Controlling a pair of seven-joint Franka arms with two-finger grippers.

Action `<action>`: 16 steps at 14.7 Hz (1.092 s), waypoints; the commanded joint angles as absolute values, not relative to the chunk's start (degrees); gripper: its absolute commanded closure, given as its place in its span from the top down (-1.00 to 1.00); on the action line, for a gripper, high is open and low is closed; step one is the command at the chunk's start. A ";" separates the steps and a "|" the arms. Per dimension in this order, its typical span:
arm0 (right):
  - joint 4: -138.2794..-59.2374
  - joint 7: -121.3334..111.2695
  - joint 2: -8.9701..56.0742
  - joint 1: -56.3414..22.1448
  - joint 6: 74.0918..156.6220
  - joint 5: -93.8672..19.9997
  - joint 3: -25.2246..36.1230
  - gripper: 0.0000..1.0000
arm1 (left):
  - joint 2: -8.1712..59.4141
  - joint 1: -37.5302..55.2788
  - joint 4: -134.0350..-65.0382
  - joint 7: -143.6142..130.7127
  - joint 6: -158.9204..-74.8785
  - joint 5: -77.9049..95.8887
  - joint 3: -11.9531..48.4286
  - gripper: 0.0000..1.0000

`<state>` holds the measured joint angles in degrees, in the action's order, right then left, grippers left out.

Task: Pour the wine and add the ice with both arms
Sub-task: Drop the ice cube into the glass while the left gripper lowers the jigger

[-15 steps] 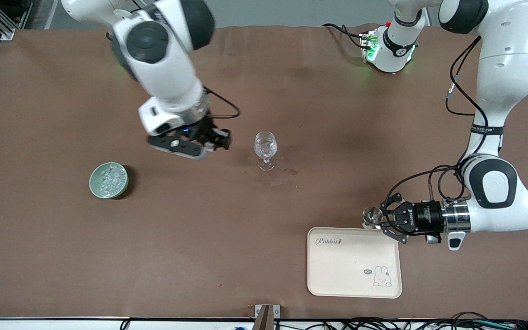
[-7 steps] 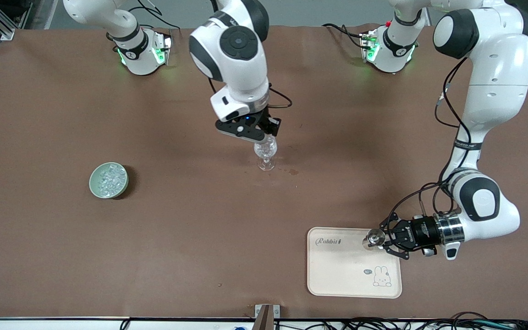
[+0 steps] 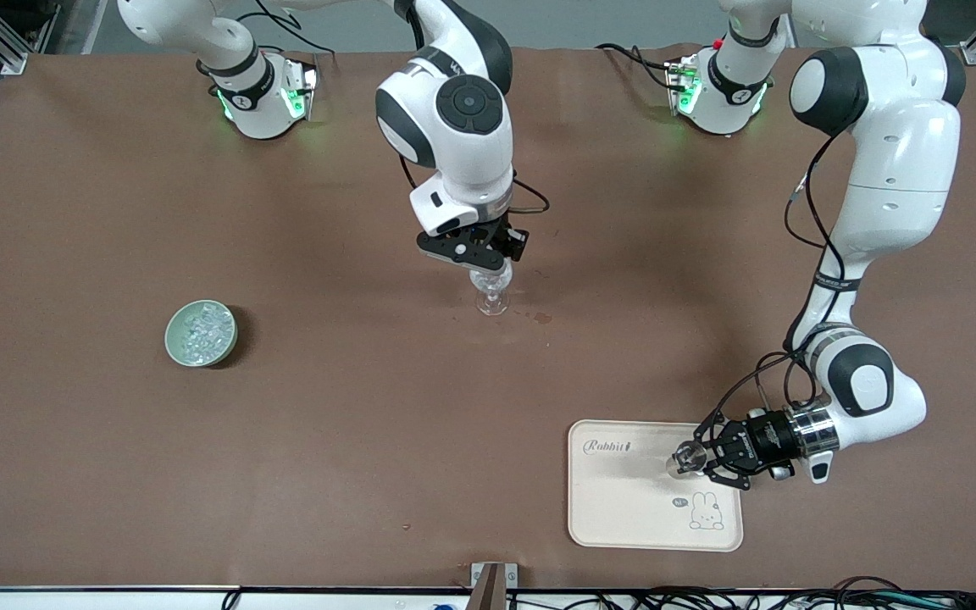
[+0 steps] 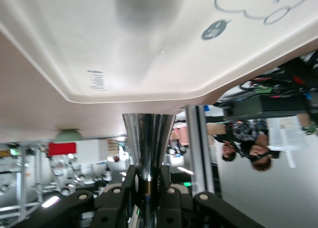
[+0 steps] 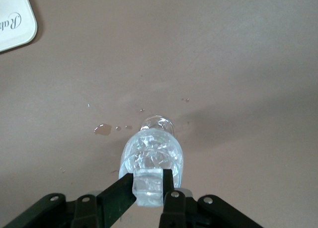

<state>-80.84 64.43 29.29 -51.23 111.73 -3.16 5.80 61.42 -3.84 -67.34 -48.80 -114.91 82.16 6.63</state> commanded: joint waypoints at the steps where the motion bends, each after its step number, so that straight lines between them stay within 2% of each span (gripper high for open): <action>1: -80.51 65.21 29.53 -51.59 111.80 -2.02 5.71 -0.92 | 64.42 -3.25 -64.86 -48.43 -116.36 86.48 6.68 -0.92; 5: -80.51 65.30 29.79 -51.59 111.80 -2.02 5.71 -0.87 | 67.84 -3.08 -61.71 -48.25 -118.12 88.41 7.03 -0.90; 11: -80.51 65.30 30.67 -52.03 111.80 -1.85 5.71 -0.76 | 68.47 -3.16 -62.22 -47.11 -119.18 92.71 6.95 -0.87; 14: -80.51 65.22 30.76 -52.03 111.80 -1.85 5.71 -0.59 | 68.47 -3.16 -62.75 -47.02 -119.18 93.95 6.94 -0.86; 16: -80.51 65.30 30.67 -51.94 111.80 -1.93 5.71 -0.31 | 68.47 -3.25 -63.19 -46.58 -119.18 93.96 6.86 -0.85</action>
